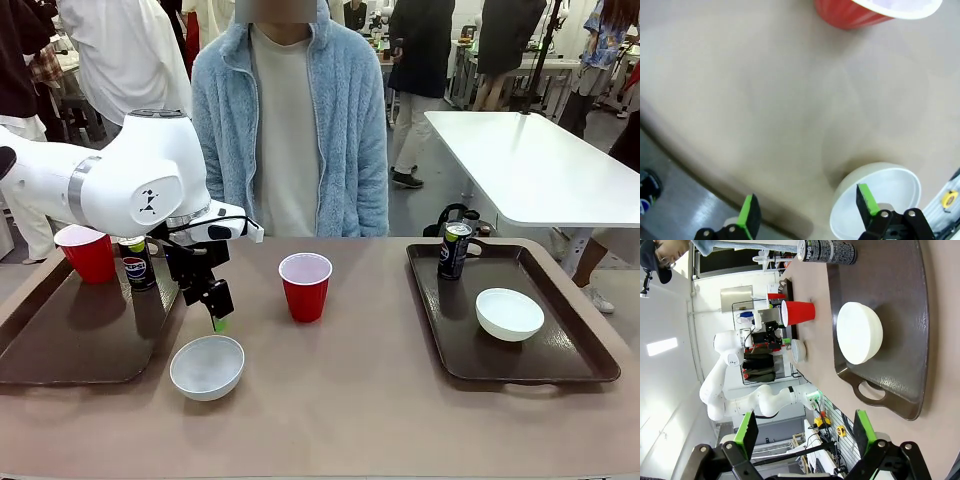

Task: Prepare tableware on both trays.
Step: Pick up a Picnic Bowl from the table and place it on a Handle tray.

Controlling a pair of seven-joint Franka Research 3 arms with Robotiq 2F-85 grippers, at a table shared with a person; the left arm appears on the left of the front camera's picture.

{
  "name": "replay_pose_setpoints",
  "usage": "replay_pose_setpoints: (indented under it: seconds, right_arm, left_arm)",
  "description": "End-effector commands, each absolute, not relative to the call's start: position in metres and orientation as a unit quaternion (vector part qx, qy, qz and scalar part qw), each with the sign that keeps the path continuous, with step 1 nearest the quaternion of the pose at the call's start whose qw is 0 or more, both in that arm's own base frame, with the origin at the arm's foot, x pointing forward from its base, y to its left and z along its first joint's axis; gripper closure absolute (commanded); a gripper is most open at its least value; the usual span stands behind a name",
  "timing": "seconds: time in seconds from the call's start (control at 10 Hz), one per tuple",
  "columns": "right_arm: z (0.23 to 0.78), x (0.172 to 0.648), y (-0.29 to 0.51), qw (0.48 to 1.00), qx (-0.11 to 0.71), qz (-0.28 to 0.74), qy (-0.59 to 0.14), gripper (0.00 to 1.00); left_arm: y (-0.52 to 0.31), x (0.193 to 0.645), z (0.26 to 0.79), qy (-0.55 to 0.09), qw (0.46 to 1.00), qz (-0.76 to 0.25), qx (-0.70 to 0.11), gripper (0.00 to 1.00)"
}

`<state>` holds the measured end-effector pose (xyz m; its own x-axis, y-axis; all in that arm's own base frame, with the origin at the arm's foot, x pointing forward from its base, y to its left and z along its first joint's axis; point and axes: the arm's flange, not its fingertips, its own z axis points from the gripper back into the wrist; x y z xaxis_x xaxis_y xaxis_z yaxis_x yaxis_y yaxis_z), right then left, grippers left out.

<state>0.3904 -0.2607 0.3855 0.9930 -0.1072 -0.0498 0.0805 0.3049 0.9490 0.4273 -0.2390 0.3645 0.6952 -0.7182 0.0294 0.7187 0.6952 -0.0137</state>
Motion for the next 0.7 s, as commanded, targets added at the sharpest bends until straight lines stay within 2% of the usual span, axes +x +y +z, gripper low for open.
replay_pose_setpoints:
  seconds: [0.0, 0.3, 0.6]
  right_arm:
    - [0.386, 0.388, -0.261, 0.81, 0.585, -0.05, -0.008, 0.0]
    - [0.386, 0.388, -0.261, 0.81, 0.585, -0.05, -0.008, 0.0]
    - [0.386, 0.388, -0.261, 0.81, 0.585, -0.05, -0.008, 0.0]
  left_arm:
    - [-0.242, 0.42, 0.358, -0.002, 0.91, -0.414, -0.007, 0.0]
    - [-0.252, 0.398, 0.347, 0.025, 0.898, -0.439, 0.027, 0.0]
    - [-0.263, 0.401, 0.332, 0.011, 0.9, -0.432, 0.048, 0.0]
